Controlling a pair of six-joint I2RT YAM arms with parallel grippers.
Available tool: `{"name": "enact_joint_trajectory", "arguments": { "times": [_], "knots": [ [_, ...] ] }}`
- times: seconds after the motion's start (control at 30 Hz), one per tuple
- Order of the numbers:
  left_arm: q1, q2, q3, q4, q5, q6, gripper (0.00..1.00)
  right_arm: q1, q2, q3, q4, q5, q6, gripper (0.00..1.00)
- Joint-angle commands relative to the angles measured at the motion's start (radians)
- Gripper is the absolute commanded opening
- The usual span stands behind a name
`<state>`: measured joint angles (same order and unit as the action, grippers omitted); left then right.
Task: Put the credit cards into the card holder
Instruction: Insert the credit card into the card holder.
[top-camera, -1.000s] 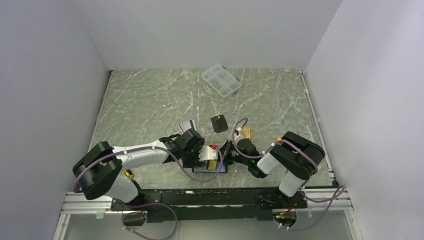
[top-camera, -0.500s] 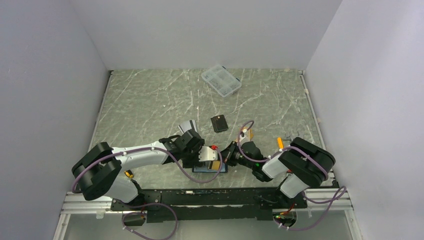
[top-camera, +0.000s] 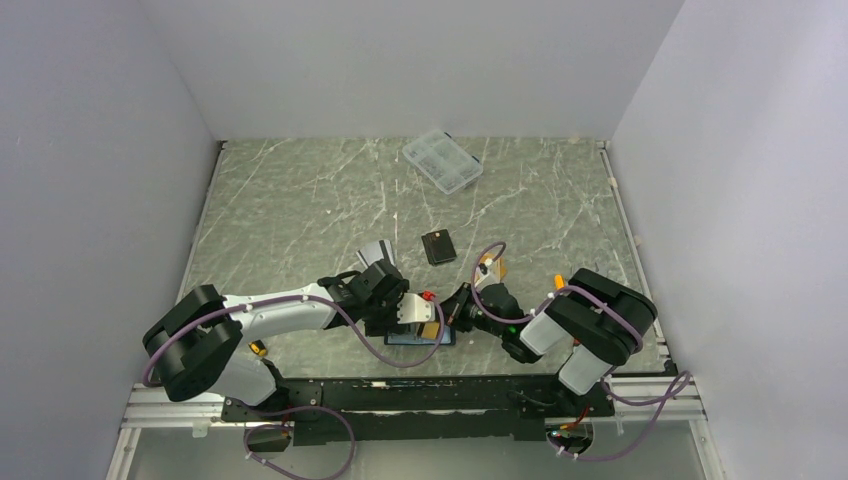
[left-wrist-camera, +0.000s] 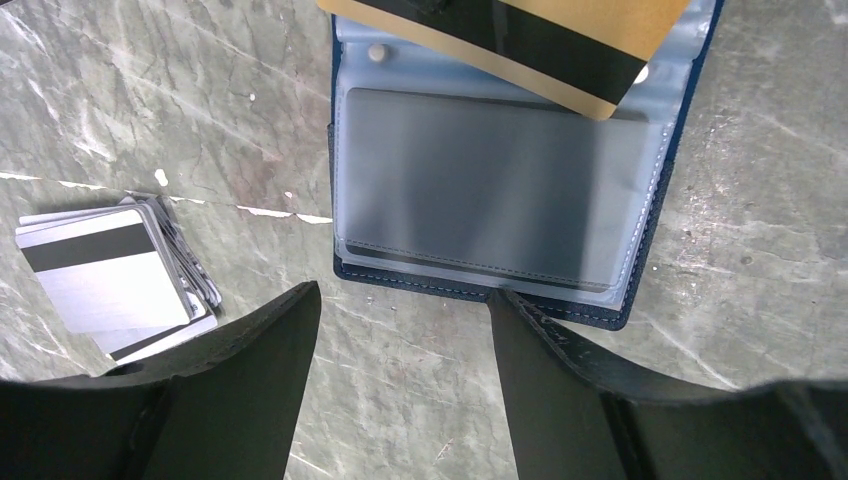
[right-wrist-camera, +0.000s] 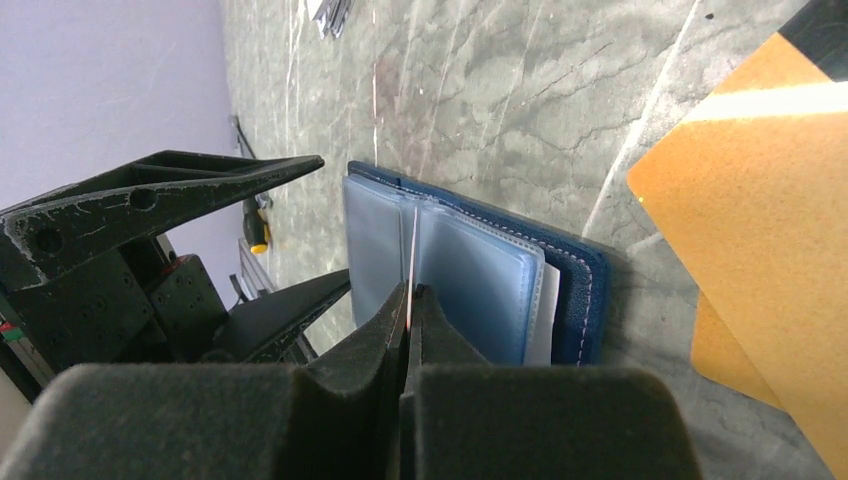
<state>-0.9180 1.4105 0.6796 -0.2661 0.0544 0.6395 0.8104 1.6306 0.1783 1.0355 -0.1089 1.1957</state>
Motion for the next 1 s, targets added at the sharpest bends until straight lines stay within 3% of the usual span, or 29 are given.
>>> {"name": "enact_joint_trajectory", "arguments": {
  "times": [0.0,0.47,0.7,0.97],
  "knots": [
    [-0.016,0.03,-0.052,-0.112,0.04,-0.021,0.7,-0.002,0.011,0.006,0.05,0.051,-0.041,0.0],
    [-0.019,0.033,-0.042,-0.12,0.035,-0.021,0.68,0.018,-0.033,0.016,-0.042,0.088,-0.085,0.0],
    [-0.022,0.029,-0.036,-0.129,0.034,-0.023,0.66,0.071,0.078,0.054,0.033,0.058,-0.064,0.0],
    [-0.03,0.02,-0.049,-0.135,0.038,-0.026,0.63,0.074,0.053,0.037,0.03,0.058,-0.042,0.0]
  ]
}}
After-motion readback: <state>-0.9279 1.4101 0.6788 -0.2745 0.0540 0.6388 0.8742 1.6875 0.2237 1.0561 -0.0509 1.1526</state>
